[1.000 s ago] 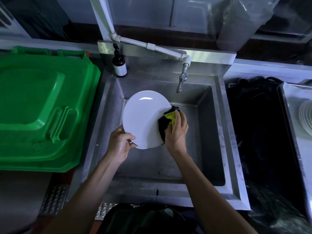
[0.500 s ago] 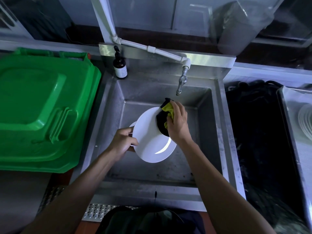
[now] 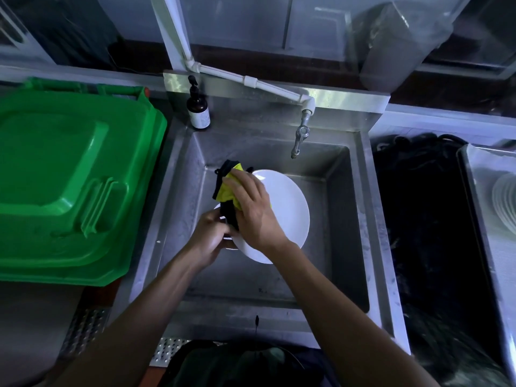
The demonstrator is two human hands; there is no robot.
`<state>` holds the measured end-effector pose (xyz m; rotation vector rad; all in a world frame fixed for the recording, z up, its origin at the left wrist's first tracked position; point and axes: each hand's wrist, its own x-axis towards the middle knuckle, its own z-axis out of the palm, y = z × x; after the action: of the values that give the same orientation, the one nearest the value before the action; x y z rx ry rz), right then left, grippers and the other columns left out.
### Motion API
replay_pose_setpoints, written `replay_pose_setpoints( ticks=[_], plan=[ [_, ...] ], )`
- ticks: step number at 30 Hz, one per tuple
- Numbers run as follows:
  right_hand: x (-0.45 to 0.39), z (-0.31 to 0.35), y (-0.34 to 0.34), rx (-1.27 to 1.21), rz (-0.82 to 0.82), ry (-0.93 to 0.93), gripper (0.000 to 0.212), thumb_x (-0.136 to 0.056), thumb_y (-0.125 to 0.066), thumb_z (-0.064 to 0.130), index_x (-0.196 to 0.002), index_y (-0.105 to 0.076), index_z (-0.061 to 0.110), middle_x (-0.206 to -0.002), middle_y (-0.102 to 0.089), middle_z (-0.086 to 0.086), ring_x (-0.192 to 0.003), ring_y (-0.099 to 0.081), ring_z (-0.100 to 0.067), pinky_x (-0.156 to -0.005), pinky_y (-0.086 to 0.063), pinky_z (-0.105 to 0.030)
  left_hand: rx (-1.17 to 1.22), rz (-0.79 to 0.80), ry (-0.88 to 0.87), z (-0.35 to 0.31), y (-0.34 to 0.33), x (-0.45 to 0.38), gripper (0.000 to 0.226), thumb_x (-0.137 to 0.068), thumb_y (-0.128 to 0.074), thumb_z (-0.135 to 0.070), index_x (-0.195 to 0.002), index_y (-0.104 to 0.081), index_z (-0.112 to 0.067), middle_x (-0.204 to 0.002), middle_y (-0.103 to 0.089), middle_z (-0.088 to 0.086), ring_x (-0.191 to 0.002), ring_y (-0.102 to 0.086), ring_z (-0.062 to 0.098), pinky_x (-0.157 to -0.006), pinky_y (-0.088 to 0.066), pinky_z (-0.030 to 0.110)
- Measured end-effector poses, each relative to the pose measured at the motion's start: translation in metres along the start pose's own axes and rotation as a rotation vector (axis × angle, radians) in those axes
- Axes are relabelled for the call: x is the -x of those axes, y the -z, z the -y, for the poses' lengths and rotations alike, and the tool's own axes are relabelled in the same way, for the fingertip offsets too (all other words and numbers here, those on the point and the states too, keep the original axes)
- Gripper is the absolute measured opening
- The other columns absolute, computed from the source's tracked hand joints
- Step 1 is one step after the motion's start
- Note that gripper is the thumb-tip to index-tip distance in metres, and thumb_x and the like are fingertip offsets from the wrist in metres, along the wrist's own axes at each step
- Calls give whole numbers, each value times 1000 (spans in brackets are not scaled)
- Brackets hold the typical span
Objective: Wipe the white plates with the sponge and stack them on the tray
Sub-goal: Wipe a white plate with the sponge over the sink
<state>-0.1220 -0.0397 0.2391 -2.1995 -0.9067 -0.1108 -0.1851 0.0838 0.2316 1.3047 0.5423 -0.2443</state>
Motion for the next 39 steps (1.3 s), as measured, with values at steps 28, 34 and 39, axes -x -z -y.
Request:
replay_pose_setpoints(
  ticks=[28, 34, 39],
  plan=[
    [35, -32, 7, 36, -165, -615, 58, -92, -48, -2, -149, -39, 4, -158, -29, -17, -140, -29, -39, -119, -23, -46, 256, -257, -71, -7, -9, -4, 43, -52, -56, 7, -84, -74, -16, -83, -67, 4, -72, -59, 26, -63, -58, 42],
    [47, -26, 2, -106, -254, -665, 61, -92, -51, -3, -150, -36, 4, -158, -30, -15, -142, -27, -35, -118, -26, -46, 265, -280, -77, -9, -9, -4, 47, -52, -55, 7, -88, -75, -15, -90, -67, 9, -82, -60, 28, -81, -57, 56],
    [48, -39, 17, -264, -254, -724, 71, -91, -59, 8, -154, -28, 18, -156, -30, -3, -141, -32, -21, -116, -32, -37, 167, -248, -72, -14, 6, -5, 43, -54, -58, 5, -84, -77, -19, -88, -70, 6, -86, -63, 33, -79, -59, 56]
  ],
)
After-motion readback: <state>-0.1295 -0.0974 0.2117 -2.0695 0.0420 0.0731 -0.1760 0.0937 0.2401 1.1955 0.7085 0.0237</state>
